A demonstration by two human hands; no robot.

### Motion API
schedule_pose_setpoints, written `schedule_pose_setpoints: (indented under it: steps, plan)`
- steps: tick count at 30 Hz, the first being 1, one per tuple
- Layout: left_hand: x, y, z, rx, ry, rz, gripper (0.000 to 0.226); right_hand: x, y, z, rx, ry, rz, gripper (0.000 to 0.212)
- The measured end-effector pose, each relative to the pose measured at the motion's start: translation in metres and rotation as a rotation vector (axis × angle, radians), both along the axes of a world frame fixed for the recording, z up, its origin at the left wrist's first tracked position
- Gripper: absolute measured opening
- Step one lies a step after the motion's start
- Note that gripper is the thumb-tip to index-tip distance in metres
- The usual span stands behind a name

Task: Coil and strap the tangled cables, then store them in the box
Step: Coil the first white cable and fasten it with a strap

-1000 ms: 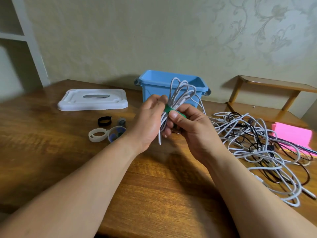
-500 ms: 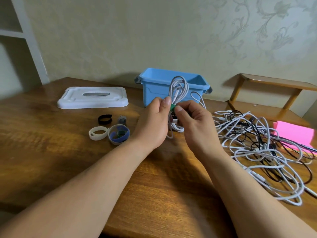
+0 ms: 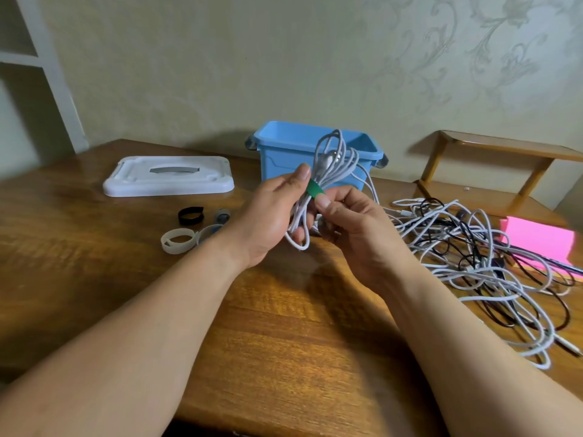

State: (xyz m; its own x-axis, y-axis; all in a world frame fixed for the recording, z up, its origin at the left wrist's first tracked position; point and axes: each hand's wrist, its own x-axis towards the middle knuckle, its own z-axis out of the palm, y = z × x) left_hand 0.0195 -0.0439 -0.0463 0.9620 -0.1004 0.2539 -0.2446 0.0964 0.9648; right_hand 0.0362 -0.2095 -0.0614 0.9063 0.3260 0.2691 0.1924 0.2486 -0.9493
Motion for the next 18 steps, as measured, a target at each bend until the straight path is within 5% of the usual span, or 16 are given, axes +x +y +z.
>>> schedule_pose_setpoints:
  steps: [5, 14, 18]
  plan:
    - [-0.002, 0.004, 0.002, 0.077, 0.065, -0.031, 0.045, 0.000, -0.001, 0.001, 0.011, -0.050, 0.094, 0.028]
    - [0.000, -0.002, -0.008, 0.555, -0.164, 0.100, 0.028, 0.008, -0.003, -0.007, 0.011, -0.017, -0.178, 0.015]
    - [0.002, -0.008, -0.015, 0.738, -0.304, 0.322, 0.011, 0.009, 0.000, -0.008, 0.008, -0.002, -0.218, 0.010]
